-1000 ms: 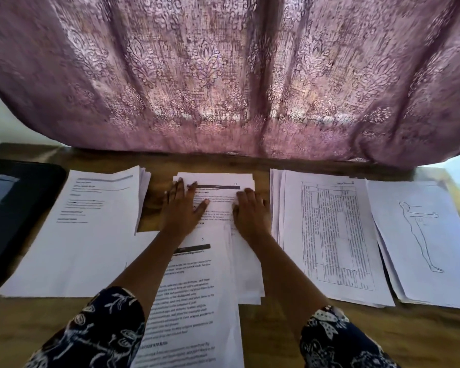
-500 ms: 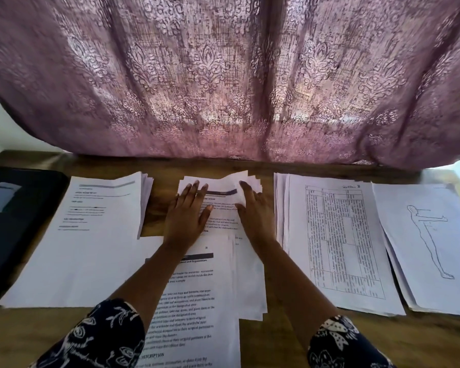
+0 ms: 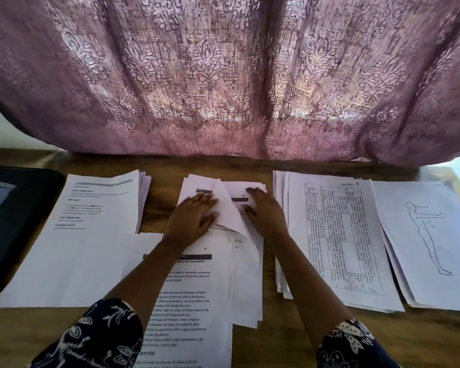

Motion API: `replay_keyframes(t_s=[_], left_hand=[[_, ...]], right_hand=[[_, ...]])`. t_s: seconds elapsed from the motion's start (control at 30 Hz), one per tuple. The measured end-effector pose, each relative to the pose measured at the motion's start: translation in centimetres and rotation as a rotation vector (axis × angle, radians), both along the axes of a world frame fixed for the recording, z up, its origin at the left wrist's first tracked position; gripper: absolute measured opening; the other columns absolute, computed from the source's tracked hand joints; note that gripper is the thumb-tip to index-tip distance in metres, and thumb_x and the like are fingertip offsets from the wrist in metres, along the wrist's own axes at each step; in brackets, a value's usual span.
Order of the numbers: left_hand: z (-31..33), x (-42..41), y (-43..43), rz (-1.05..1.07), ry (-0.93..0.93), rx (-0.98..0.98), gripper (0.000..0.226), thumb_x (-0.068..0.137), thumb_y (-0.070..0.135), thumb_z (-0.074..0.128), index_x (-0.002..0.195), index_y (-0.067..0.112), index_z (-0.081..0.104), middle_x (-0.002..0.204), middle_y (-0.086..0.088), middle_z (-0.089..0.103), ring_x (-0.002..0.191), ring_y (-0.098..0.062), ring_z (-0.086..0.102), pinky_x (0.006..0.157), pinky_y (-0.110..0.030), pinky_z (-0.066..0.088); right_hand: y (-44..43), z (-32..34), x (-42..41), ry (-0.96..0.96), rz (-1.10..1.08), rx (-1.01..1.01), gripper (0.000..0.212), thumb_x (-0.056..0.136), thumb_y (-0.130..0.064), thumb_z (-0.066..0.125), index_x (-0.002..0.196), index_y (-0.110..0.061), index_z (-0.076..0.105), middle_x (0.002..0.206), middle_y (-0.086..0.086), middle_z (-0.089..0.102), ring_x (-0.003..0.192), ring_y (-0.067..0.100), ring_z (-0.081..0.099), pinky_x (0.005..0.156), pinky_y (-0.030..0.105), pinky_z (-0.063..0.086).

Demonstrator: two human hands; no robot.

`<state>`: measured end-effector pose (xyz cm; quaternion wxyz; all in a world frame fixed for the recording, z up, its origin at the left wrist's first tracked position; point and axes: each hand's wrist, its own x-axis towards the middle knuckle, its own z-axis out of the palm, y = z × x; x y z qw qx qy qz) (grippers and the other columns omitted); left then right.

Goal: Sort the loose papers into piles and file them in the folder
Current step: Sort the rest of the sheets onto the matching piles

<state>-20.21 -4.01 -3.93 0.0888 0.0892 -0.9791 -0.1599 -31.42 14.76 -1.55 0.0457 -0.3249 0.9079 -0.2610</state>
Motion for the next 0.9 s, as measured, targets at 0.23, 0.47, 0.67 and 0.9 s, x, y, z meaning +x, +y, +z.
replay_keyframes(t_s=[0.23,0.47,0.67,0.9], left_hand=[[0.0,-0.2,0.1,0.034,-0.003,0.003,0.069,0.09,0.061,0.024,0.137,0.02,0.053,0.143,-0.001,0.05,0.134,-0.019,0.045,0.111,-0.038,0.031],[0.4,0.0,0.5,0.101,0.032,0.03,0.074,0.091,0.064,0.02,0.14,0.018,0.049,0.145,-0.003,0.049,0.134,-0.02,0.045,0.11,-0.038,0.034],[0.2,0.8,0.5,0.093,0.254,0.252,0.062,0.098,0.054,0.031,0.146,0.017,0.038,0.141,-0.007,0.052,0.118,-0.027,0.06,0.094,-0.039,0.05],[-0.2,-0.1,-0.4,-0.046,0.012,0.014,0.079,0.091,0.071,0.004,0.146,0.026,0.039,0.155,0.0,0.031,0.145,-0.022,0.026,0.115,-0.044,0.026]], right_hand=[[-0.4,-1.4,-0.2,-0.027,-0.055,0.074,0.065,0.094,-0.037,0.056,0.148,-0.015,0.03,0.149,0.01,0.041,0.137,0.03,0.038,0.113,0.042,0.028],[-1.1,1.5,2.1,-0.165,-0.222,-0.249,0.061,0.087,-0.035,0.067,0.14,-0.023,0.04,0.122,0.001,0.063,0.104,0.021,0.064,0.09,0.031,0.049],[-0.8,1.1,5.6,0.039,0.183,0.18,0.056,0.101,-0.037,0.041,0.151,-0.019,0.024,0.152,0.005,0.037,0.137,0.024,0.038,0.117,0.041,0.019],[-0.2,1.8,3.9,-0.169,0.092,-0.047,0.035,0.101,-0.026,0.044,0.134,-0.017,0.051,0.133,0.006,0.058,0.114,0.026,0.06,0.099,0.03,0.045]])
